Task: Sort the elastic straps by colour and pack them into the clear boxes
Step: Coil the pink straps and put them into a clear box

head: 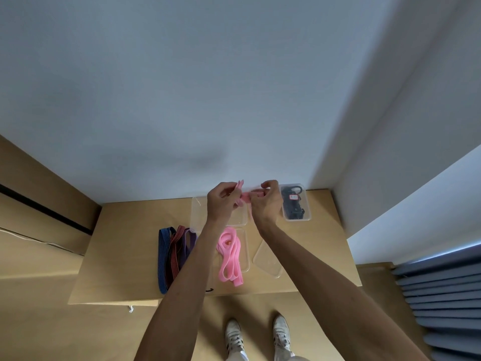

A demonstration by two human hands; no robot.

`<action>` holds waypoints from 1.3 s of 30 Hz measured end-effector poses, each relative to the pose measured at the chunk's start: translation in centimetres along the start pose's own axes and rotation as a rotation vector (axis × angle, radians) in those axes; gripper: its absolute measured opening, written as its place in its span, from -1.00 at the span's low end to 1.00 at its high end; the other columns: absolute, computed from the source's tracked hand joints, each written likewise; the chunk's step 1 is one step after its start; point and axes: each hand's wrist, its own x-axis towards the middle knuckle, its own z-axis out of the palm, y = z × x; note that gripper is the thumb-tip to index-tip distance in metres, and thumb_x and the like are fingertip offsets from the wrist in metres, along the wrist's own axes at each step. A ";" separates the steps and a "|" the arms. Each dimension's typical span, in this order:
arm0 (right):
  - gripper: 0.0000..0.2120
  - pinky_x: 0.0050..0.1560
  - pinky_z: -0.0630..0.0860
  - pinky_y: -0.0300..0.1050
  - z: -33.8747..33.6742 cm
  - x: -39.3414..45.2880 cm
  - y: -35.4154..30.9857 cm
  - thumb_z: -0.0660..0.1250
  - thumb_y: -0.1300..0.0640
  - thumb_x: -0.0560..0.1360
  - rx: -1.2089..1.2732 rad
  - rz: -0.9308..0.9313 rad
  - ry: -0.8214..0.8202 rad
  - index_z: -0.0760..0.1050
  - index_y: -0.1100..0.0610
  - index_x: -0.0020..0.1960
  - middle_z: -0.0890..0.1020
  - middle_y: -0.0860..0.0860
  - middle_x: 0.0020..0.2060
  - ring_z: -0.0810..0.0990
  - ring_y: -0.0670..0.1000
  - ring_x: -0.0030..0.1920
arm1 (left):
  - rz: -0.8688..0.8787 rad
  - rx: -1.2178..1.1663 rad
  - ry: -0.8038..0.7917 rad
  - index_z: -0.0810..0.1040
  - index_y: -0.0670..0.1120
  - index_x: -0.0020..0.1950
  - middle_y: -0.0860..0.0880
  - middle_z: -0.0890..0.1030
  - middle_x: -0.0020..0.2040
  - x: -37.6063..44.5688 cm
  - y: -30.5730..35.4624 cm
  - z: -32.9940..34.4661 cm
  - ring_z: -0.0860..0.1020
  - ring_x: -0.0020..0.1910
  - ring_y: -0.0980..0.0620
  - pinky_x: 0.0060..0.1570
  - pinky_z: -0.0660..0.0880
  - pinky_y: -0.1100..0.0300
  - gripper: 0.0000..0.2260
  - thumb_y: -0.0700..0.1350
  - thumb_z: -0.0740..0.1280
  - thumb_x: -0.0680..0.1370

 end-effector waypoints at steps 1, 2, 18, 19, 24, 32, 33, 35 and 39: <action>-0.81 -0.26 0.58 -0.18 0.1 0.1 -0.1 0.44 0.25 0.45 0.014 0.021 -0.003 0.51 0.13 0.02 0.57 -0.14 -0.33 0.62 -0.06 -0.25 | -0.009 -0.025 -0.025 0.66 -0.06 -0.06 -0.14 0.65 -0.30 0.0 0.2 0.2 0.64 -0.31 -0.08 -0.20 0.65 0.07 -0.82 0.04 0.50 0.51; -0.88 -0.28 0.57 -0.20 0.2 0.1 -0.2 0.46 0.20 0.44 0.035 0.033 -0.013 0.55 0.11 -0.05 0.60 -0.13 -0.32 0.63 -0.06 -0.25 | -0.017 -0.035 -0.043 0.66 -0.07 -0.06 -0.15 0.65 -0.28 0.0 0.4 0.3 0.63 -0.32 -0.07 -0.20 0.63 0.10 -0.83 0.02 0.50 0.51; -0.65 -0.16 0.63 -0.03 -0.4 0.2 -0.7 0.46 -0.18 0.45 0.328 0.045 -0.259 0.66 0.11 -0.26 0.69 0.08 -0.33 0.68 0.13 -0.20 | -0.055 -0.206 -0.067 0.69 -0.14 -0.04 -0.12 0.68 -0.12 -0.4 0.5 0.8 0.67 -0.10 -0.01 -0.13 0.63 0.10 -0.79 -0.29 0.25 0.59; -0.71 -0.16 0.64 -0.06 -0.5 0.2 -0.7 0.47 -0.13 0.45 0.333 0.026 -0.304 0.68 0.11 -0.23 0.70 0.09 -0.30 0.69 0.12 -0.19 | -0.038 -0.179 -0.086 0.69 -0.14 -0.08 -0.12 0.67 -0.14 -0.3 0.3 0.7 0.66 -0.11 -0.02 -0.12 0.64 0.08 -0.77 -0.33 0.25 0.57; -0.86 -0.18 0.65 -0.12 -0.3 0.0 -0.7 0.46 0.05 0.50 0.294 0.003 -0.370 0.71 0.10 -0.03 0.71 0.12 -0.29 0.69 0.05 -0.28 | 0.029 -0.092 -0.061 0.68 -0.15 -0.04 -0.20 0.64 -0.15 0.0 -0.8 0.5 0.63 -0.17 -0.16 -0.11 0.63 -0.05 -0.78 -0.41 0.31 0.53; -0.84 -0.04 0.64 -0.14 -0.2 0.6 0.5 0.40 -0.02 0.54 0.168 0.048 -0.301 0.67 0.06 -0.07 0.72 -0.10 -0.26 0.69 -0.16 -0.20 | 0.228 0.301 0.013 0.68 -0.03 0.12 0.05 0.66 0.03 -0.1 -1.2 0.0 0.63 -0.05 0.14 -0.08 0.51 0.43 -0.86 -0.11 0.44 0.56; -0.82 -0.04 0.63 -0.15 -0.3 0.7 0.7 0.39 -0.03 0.55 0.173 0.049 -0.309 0.66 0.08 -0.08 0.72 -0.09 -0.26 0.68 -0.15 -0.20 | 0.222 0.315 -0.008 0.68 -0.04 0.14 0.04 0.67 0.02 0.0 -1.3 -0.1 0.63 -0.05 0.14 -0.07 0.52 0.42 -0.84 -0.09 0.44 0.57; -0.79 -0.02 0.61 -0.15 -0.4 0.8 1.0 0.37 -0.01 0.56 0.184 0.052 -0.323 0.65 0.13 -0.05 0.71 -0.06 -0.24 0.68 -0.11 -0.15 | 0.205 0.356 -0.048 0.69 -0.06 0.13 0.03 0.69 -0.02 0.1 -1.2 -0.3 0.65 -0.06 0.12 -0.06 0.55 0.35 -0.84 -0.07 0.43 0.57; -0.85 -0.14 0.52 -0.24 -0.6 0.8 1.2 0.33 0.03 0.60 0.213 0.082 -0.263 0.57 0.04 -0.11 0.65 -0.07 -0.25 0.62 -0.06 -0.14 | -0.036 0.047 0.148 0.68 -0.02 -0.14 0.07 0.67 -0.23 0.8 -0.6 -0.3 0.62 -0.17 0.03 -0.18 0.57 0.20 -0.79 -0.32 0.37 0.48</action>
